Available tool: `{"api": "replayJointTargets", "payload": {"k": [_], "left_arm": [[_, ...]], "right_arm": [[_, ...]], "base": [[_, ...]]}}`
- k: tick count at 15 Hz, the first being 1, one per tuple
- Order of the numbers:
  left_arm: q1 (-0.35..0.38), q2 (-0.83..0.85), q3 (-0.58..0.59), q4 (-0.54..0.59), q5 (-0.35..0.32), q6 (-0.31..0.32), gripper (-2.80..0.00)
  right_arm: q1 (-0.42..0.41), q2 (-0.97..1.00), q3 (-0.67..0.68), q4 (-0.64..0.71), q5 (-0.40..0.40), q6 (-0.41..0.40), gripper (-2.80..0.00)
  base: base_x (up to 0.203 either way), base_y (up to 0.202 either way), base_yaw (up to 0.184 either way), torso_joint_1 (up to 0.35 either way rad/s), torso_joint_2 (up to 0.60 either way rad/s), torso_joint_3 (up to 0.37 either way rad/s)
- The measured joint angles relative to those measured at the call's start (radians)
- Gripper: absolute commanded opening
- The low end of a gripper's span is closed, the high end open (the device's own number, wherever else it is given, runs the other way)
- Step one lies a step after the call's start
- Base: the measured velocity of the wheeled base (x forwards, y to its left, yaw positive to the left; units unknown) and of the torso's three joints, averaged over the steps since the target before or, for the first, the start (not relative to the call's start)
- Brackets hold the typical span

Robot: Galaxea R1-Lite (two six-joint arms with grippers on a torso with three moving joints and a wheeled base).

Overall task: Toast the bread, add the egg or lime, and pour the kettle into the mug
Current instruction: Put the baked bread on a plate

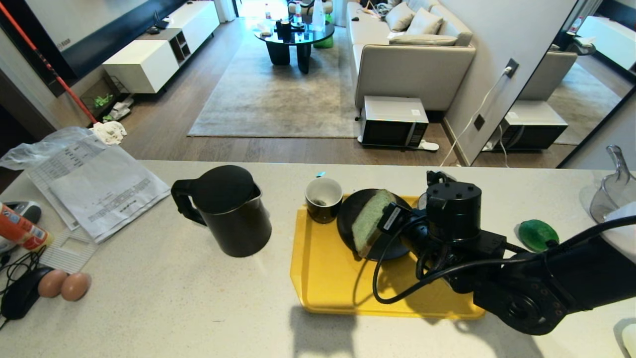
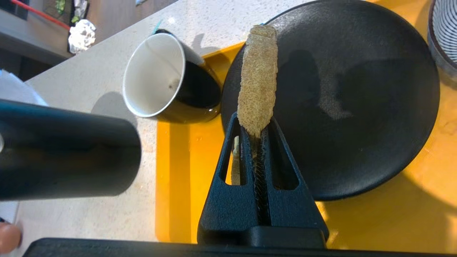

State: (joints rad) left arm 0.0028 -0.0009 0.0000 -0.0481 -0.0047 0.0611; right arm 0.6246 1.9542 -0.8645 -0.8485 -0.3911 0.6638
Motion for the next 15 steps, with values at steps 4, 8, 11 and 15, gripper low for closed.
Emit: {"api": "replayJointTargets", "payload": {"k": [4, 8, 11, 15], "left_arm": [[0.0, 0.0, 0.0, 0.0, 0.0, 0.0, -2.8], [0.0, 0.0, 0.0, 0.0, 0.0, 0.0, -2.8], [0.0, 0.0, 0.0, 0.0, 0.0, 0.0, -2.8], [0.0, 0.0, 0.0, 0.0, 0.0, 0.0, -2.8]], "right_arm": [[-0.035, 0.014, 0.013, 0.0, 0.001, 0.0, -2.8], [-0.072, 0.024, 0.047, -0.001, 0.002, -0.003, -2.8], [-0.091, 0.036, 0.06, -0.003, 0.002, -0.009, -2.8], [-0.104, 0.053, 0.078, -0.003, 0.002, -0.02, -2.8]], "base": [[0.0, 0.0, 0.0, 0.0, 0.0, 0.0], [0.0, 0.0, 0.0, 0.0, 0.0, 0.0], [0.0, 0.0, 0.0, 0.0, 0.0, 0.0], [0.0, 0.0, 0.0, 0.0, 0.0, 0.0]]}}
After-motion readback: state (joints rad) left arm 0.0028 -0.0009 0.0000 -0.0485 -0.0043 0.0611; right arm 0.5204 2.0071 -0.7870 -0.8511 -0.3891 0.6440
